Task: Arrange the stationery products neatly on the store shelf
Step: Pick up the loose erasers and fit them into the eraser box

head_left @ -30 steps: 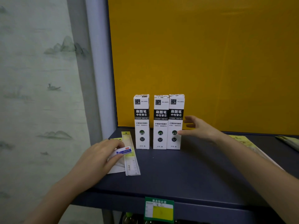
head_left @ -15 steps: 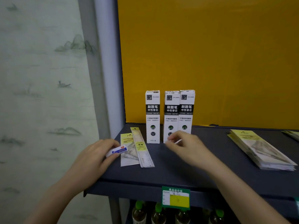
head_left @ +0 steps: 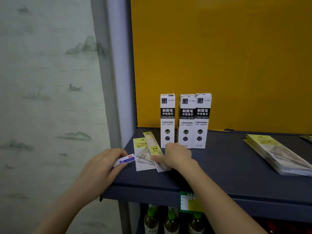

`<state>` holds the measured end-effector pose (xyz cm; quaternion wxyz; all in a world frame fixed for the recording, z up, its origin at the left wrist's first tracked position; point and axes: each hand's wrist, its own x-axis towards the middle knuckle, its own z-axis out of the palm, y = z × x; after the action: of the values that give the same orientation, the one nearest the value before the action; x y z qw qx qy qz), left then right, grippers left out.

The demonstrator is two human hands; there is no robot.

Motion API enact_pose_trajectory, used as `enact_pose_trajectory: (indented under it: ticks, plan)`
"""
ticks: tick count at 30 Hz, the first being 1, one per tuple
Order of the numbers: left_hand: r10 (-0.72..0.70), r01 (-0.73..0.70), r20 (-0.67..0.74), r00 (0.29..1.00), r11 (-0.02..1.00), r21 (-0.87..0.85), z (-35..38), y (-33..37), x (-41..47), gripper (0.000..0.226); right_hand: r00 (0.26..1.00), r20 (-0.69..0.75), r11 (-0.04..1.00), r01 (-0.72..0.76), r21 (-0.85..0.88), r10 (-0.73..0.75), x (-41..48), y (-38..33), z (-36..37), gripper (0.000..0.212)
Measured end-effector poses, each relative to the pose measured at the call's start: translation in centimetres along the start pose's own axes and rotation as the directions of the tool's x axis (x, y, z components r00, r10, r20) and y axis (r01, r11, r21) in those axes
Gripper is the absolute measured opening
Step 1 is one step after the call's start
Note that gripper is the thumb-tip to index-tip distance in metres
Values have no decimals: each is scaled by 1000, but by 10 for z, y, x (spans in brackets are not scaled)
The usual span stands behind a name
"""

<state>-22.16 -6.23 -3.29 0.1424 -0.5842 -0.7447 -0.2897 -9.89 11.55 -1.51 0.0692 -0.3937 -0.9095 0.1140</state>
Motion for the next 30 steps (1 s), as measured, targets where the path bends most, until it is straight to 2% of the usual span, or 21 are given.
enact_pose_trajectory:
  ticks: [5, 7, 11, 15, 18, 25, 30]
  plan:
    - [-8, 8, 8, 1000, 1000, -5, 1, 2, 0, 46, 996, 90, 1000, 7, 25, -10, 8, -1, 4, 56]
    - [-3, 3, 3, 1000, 1000, -1, 2, 2, 0, 47, 996, 78, 999, 32, 38, -35, 6, -1, 5, 51]
    - [17, -17, 1, 1000, 1000, 6, 2, 6, 3, 45, 986, -53, 983, 163, 90, -159, -7, 1, 6, 37]
    - [76, -76, -16, 997, 997, 10, -7, 18, 5, 37, 928, -195, 941, 334, 58, -318, -43, 10, -8, 27]
    - [137, -137, -24, 990, 990, 21, -14, 35, 9, 34, 892, -256, 915, 399, 56, -373, -74, 29, -20, 24]
    - [273, -273, 12, 962, 962, -2, -5, 82, 27, 35, 911, -289, 930, 342, 135, -293, -137, 106, -45, 30]
    - [342, -342, 24, 939, 940, -11, 20, 137, 48, 23, 917, -364, 944, 253, 213, -163, -165, 177, -59, 33]
